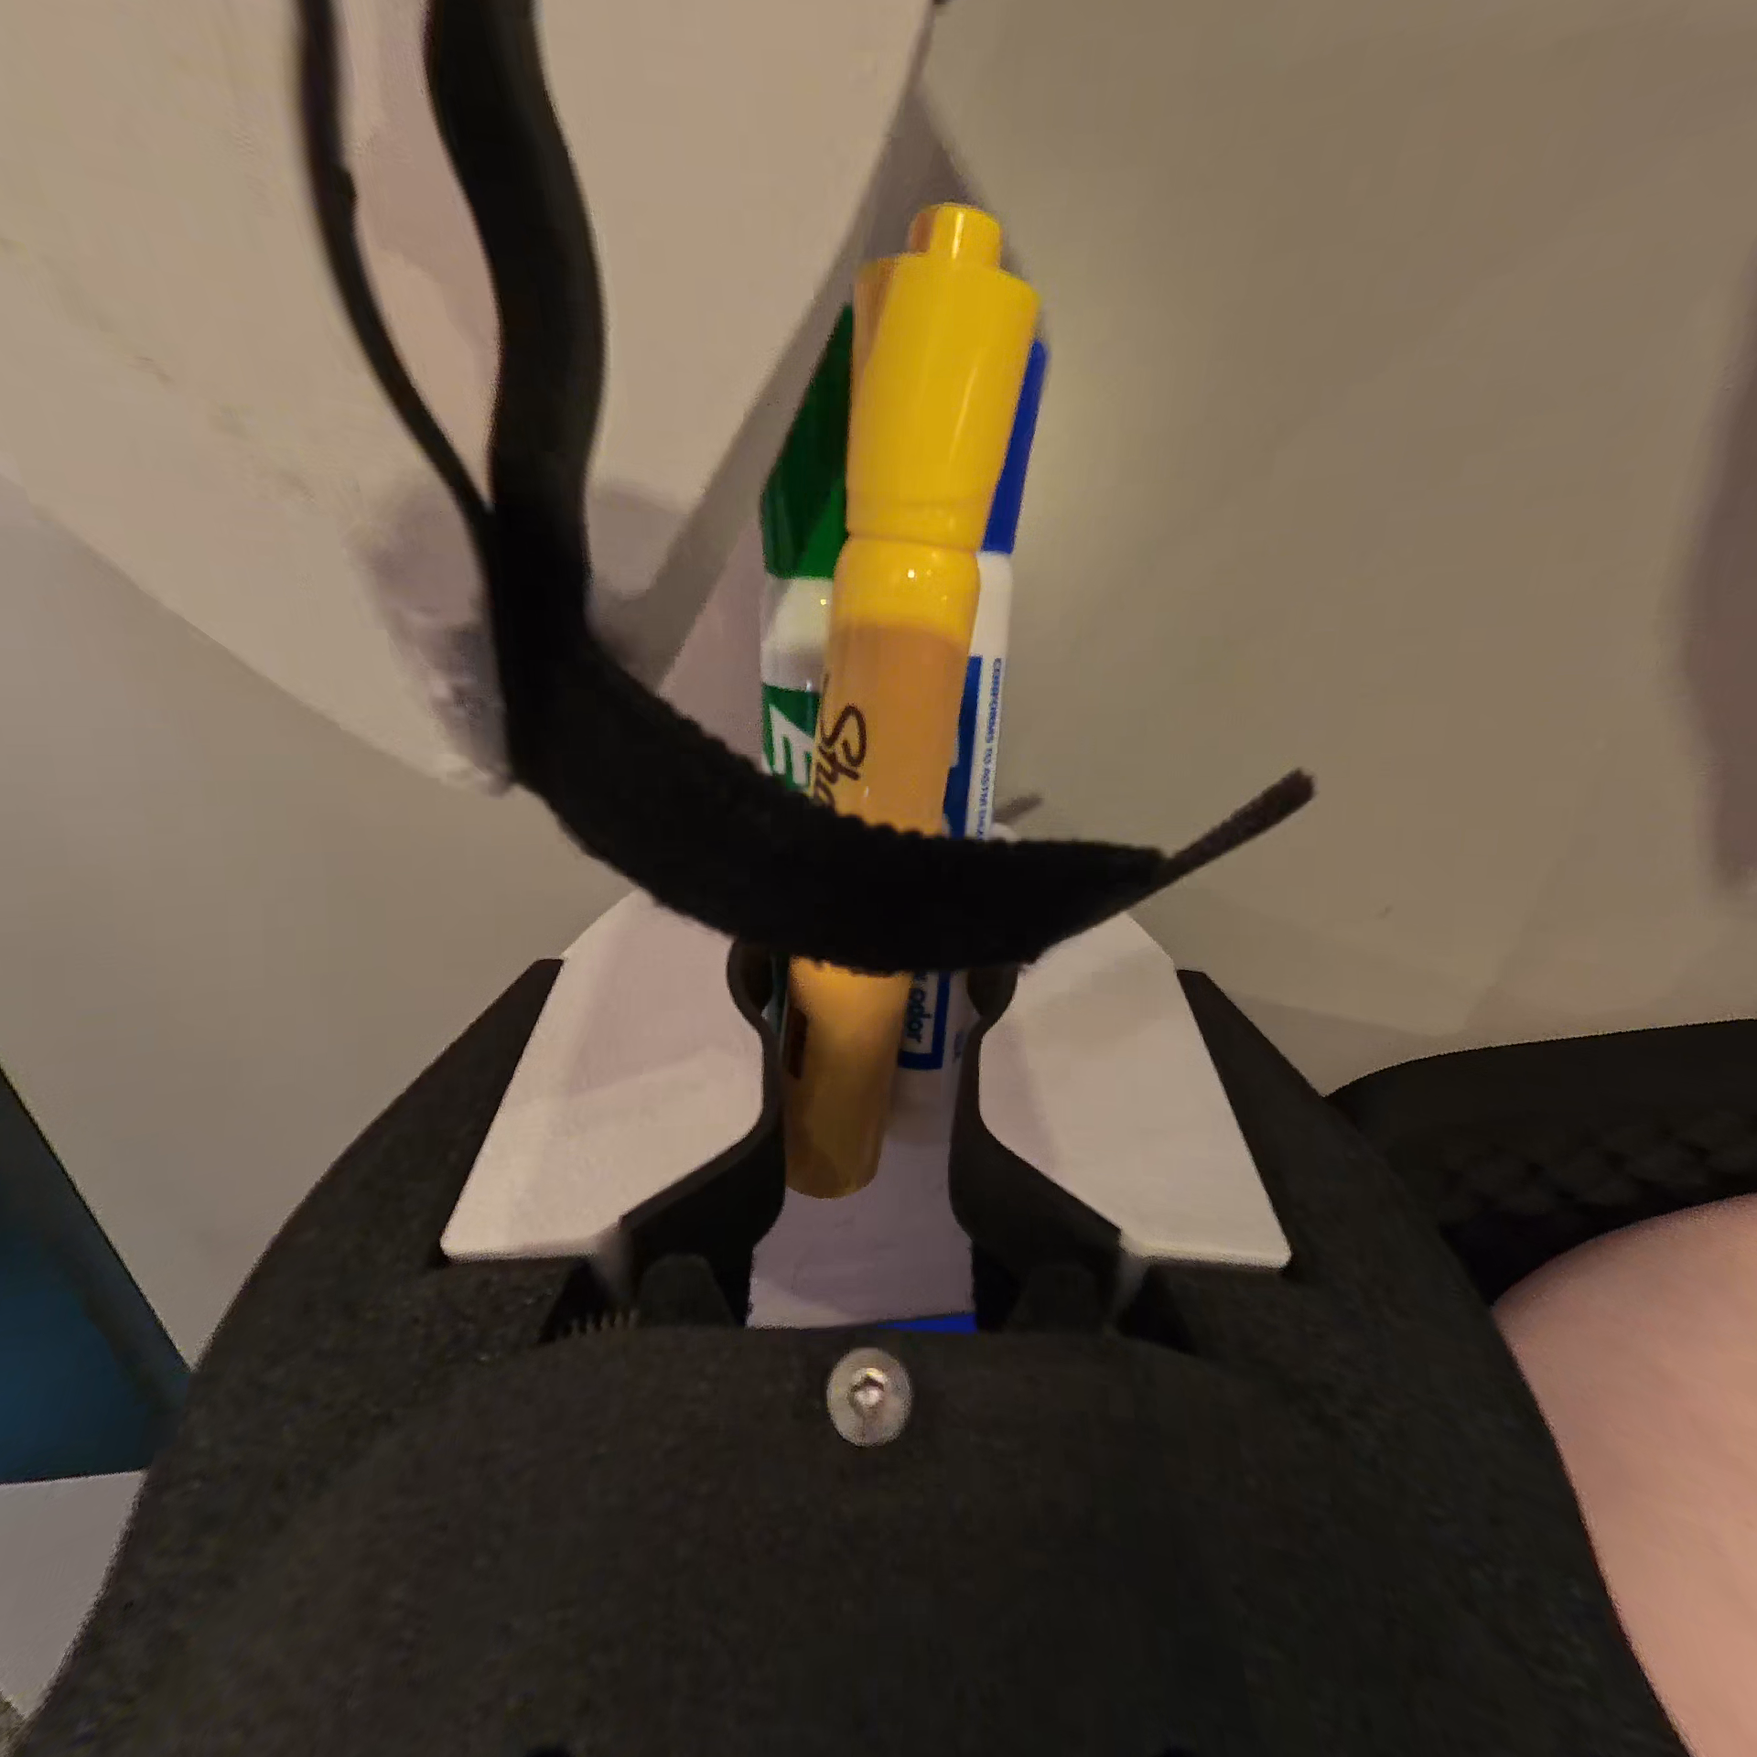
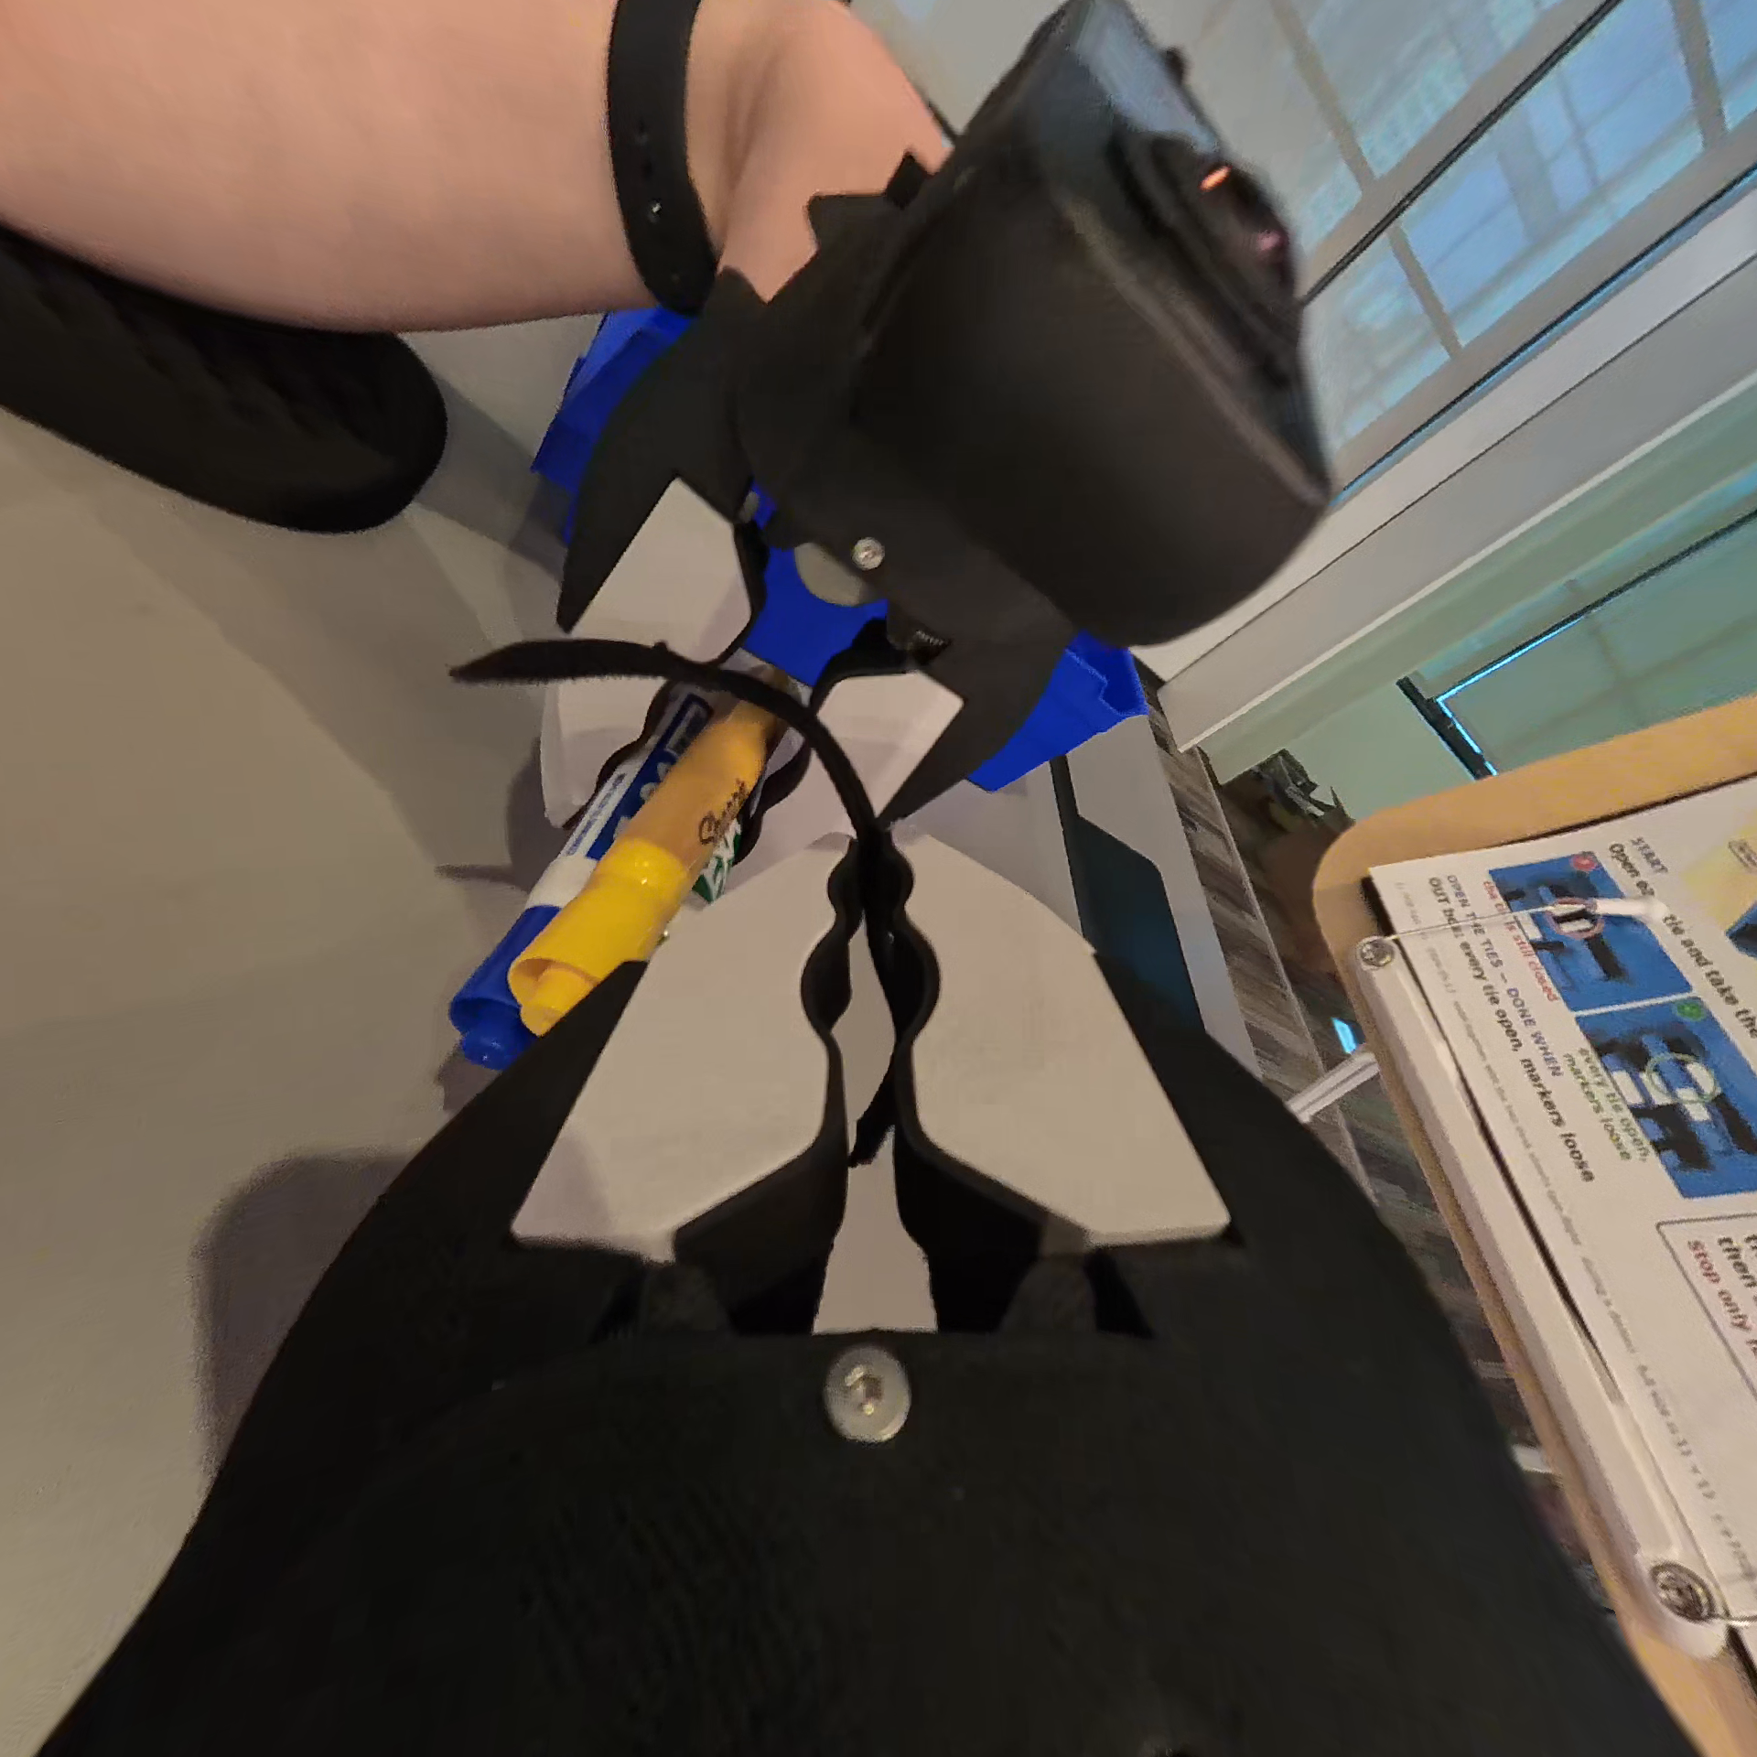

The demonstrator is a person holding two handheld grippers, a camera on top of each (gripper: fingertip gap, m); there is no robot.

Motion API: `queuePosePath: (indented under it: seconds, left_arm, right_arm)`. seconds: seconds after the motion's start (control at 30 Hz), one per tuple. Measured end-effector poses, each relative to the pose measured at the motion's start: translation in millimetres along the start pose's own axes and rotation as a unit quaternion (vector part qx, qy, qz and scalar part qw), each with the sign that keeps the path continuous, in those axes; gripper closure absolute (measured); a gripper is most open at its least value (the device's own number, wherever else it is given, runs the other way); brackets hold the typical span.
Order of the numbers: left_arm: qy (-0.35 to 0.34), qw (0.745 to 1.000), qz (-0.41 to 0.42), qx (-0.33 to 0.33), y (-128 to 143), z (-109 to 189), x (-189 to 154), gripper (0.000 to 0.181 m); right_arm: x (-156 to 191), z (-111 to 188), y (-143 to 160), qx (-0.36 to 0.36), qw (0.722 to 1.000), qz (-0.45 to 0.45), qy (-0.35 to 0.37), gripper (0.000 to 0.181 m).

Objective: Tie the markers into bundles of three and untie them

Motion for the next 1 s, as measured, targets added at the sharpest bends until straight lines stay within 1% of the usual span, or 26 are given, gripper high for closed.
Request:
queuePosePath:
  seconds: [0.13,0.37,0.5,0.63,0.77,0.9,1.0]
  left_arm:
    - [0.006,1.0,-0.015,-0.014,-5.4,2.8,-5.1,0.143]
    - [0.019,0.999,-0.032,-0.025,-9.6,5.6,-12.7,0.144]
    - [0.025,0.998,-0.045,-0.021,-14.9,5.0,-18.1,0.143]
    - [0.029,0.998,-0.058,-0.019,-20.0,4.0,-22.9,0.143]
    - [0.035,0.997,-0.067,-0.026,-22.9,5.9,-26.7,0.143]
    - [0.03,0.996,-0.075,-0.036,-25.0,10.0,-28.7,0.143]
    - [0.027,0.995,-0.081,-0.043,-26.3,13.7,-31.1,0.143]
  right_arm:
    - [5.3,-1.2,-3.0,-0.005,0.999,0.036,-0.003,0.177]
    - [13.4,1.9,-13.7,-0.026,0.995,0.086,-0.035,0.177]
    - [14.9,4.7,-21.7,-0.034,0.992,0.107,-0.061,0.176]
    - [14.2,6.6,-28.1,-0.04,0.989,0.127,-0.071,0.176]
    - [14.0,5.9,-27.7,-0.034,0.986,0.145,-0.07,0.176]
    - [18.1,4.6,-33.3,-0.033,0.983,0.159,-0.089,0.175]
    - [19.1,3.8,-37.2,-0.028,0.98,0.176,-0.092,0.17]
Point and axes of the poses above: each gripper's, where its closed fingertips meet, z back along the fingers, y out of its underside, x = y × z across the jaws, the point moved 6 cm from there along z, back along the fingers, and after that the axes turned 9 degrees about y, right-handed, at the moved point
